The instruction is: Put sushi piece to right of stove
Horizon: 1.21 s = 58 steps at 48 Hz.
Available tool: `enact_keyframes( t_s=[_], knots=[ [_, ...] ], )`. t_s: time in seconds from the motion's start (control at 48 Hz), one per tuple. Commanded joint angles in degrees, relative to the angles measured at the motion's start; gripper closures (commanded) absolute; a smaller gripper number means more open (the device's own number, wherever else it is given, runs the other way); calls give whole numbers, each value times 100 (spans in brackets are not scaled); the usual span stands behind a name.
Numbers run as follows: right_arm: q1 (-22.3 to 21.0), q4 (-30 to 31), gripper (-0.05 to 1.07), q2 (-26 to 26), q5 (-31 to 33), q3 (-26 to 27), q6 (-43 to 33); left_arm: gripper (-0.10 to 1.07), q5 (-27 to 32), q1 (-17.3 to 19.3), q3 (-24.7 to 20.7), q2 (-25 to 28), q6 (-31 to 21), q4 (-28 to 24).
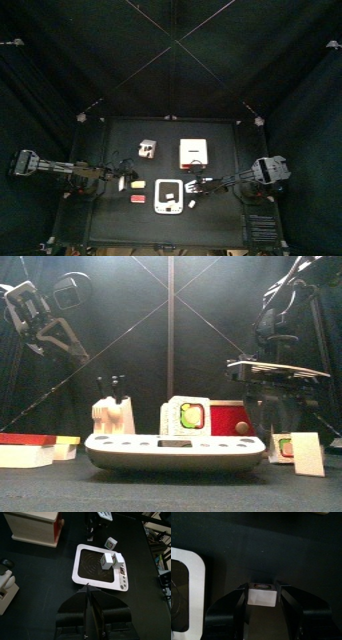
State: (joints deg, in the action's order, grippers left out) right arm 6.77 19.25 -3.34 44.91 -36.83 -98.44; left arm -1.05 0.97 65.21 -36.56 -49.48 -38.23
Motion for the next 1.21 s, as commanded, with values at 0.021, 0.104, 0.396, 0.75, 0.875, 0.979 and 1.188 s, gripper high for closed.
enact_keyframes(
  t_s=[0.021,0.104,0.396,0.75,0.875,0.979,1.188],
  knots=[
    [-105,-79,30,-62,-53,-26,18,48,-18,18,-62,9,9,-9],
    [-149,-229,31,-105,-105,-105,26,48,-26,26,-62,0,9,-9],
    [-185,-308,30,-114,-149,-246,18,48,-18,53,-53,0,9,-9],
    [-141,-9,14,-70,-26,-62,-44,48,-18,70,-9,-62,9,0],
    [-141,0,4,-44,79,0,-44,48,-18,79,0,-70,9,0],
    [-141,79,1,53,211,141,-44,48,-18,79,0,-70,9,0],
    [35,466,1,272,457,492,-53,48,-18,79,0,-70,9,0]
  ],
)
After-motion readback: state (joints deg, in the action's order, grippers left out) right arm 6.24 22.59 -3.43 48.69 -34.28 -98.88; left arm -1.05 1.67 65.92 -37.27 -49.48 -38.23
